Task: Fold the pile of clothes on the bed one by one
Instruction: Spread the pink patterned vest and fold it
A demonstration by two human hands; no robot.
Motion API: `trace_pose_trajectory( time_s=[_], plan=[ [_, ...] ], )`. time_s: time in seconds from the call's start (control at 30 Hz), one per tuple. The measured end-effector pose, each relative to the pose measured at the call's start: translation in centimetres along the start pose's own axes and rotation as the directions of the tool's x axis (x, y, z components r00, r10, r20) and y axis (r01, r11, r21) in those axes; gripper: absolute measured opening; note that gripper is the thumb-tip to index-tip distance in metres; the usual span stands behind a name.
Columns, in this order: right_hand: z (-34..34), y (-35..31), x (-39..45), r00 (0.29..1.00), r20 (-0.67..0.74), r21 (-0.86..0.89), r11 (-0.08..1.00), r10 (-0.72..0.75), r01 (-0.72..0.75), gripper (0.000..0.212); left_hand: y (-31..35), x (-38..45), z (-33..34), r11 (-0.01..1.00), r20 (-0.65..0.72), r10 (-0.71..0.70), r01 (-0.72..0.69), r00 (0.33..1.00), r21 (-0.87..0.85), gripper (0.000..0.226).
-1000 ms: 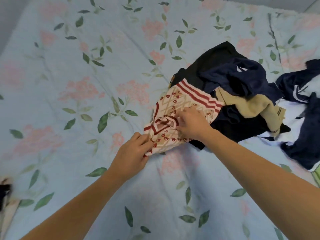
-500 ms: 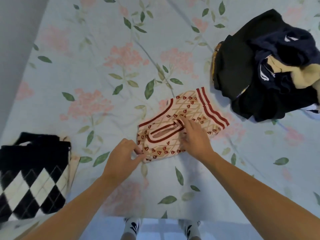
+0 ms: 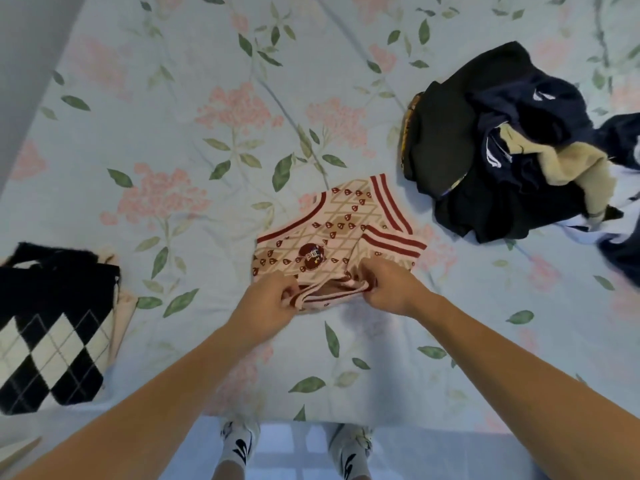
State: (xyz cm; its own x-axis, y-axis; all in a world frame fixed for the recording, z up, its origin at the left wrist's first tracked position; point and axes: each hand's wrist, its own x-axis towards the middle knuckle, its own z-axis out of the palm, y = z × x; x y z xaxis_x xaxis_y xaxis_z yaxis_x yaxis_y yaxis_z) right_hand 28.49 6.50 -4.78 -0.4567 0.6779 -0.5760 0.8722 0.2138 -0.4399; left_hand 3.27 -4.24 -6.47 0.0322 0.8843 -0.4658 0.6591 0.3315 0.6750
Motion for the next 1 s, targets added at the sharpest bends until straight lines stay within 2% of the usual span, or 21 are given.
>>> trace_pose_trajectory(
  time_s=[0.03,0.17,0.27,0.33,0.4,0.47,0.5,0.57,0.67,0.77,0.83,0.9,0.97,1.0],
  plan=[
    [0.2,-0.1,-0.2,0.999,0.002,-0.038,0.998,-0.051,0.051,0.025,-0.1,-0.9,0.4,0.997,0.048,0.07,-0.072,0.996,0.025,0.015],
    [1.2,-1.9,0.7,0.969,-0.092,0.01,0.973,-0.229,0.231,0.059,-1.8,-2.8,2.7,0.957,0.219,0.196,-0.235,0.956,0.17,0.012],
    [2.8,-2.8,1.6,0.975,-0.013,-0.15,0.965,-0.22,0.216,0.049,-2.9,-3.5,4.3,0.943,0.248,0.234,-0.282,0.94,0.179,0.011],
    [3.9,-2.6,1.6,0.995,0.041,-0.279,0.955,-0.094,0.102,0.033,-3.3,-4.0,5.2,0.981,0.163,0.169,-0.182,0.972,0.07,0.01],
    [4.4,-2.1,1.1,0.992,0.099,-0.338,0.94,0.079,-0.041,0.023,-3.6,-4.3,6.0,0.996,-0.025,-0.015,0.012,1.0,-0.089,0.011],
    [3.9,-2.1,0.6,0.974,0.142,-0.364,0.924,0.176,-0.113,0.018,-3.3,-4.3,6.5,0.951,-0.204,-0.268,0.224,0.942,-0.215,0.009],
    [3.4,-2.3,0.4,0.971,0.146,-0.364,0.923,0.189,-0.125,0.014,-2.8,-4.2,6.6,0.906,-0.231,-0.39,0.327,0.891,-0.268,0.015],
    [2.0,-3.2,0.5,0.984,0.102,-0.339,0.935,0.145,-0.103,0.014,-1.6,-4.2,6.7,0.79,-0.136,-0.563,0.482,0.815,-0.378,0.033],
    [0.2,-5.2,2.2,0.995,-0.08,-0.259,0.965,-0.057,0.034,0.042,0.0,-4.0,7.4,0.687,0.015,-0.613,0.543,0.79,-0.483,0.043],
    [-1.0,-7.8,5.9,0.959,-0.152,-0.267,0.944,-0.239,0.193,0.073,0.3,-3.4,8.2,0.64,0.058,-0.649,0.586,0.758,-0.497,0.032],
    [-1.1,-9.6,8.4,0.951,-0.084,-0.262,0.927,-0.298,0.267,0.087,-0.2,-3.4,8.6,0.638,0.076,-0.651,0.599,0.755,-0.484,0.026],
    [-0.3,-10.5,10.6,0.948,0.045,-0.306,0.899,-0.314,0.312,0.099,-0.5,-3.8,8.6,0.656,0.054,-0.627,0.564,0.777,-0.501,0.026],
    [0.8,-10.7,11.8,0.948,0.155,-0.391,0.864,-0.277,0.316,0.092,-0.7,-4.3,8.1,0.71,0.004,-0.568,0.493,0.823,-0.503,0.028],
    [1.2,-10.7,11.8,0.951,0.176,-0.436,0.846,-0.255,0.308,0.077,-0.8,-4.5,7.7,0.734,-0.028,-0.541,0.456,0.84,-0.503,0.028]
  ],
)
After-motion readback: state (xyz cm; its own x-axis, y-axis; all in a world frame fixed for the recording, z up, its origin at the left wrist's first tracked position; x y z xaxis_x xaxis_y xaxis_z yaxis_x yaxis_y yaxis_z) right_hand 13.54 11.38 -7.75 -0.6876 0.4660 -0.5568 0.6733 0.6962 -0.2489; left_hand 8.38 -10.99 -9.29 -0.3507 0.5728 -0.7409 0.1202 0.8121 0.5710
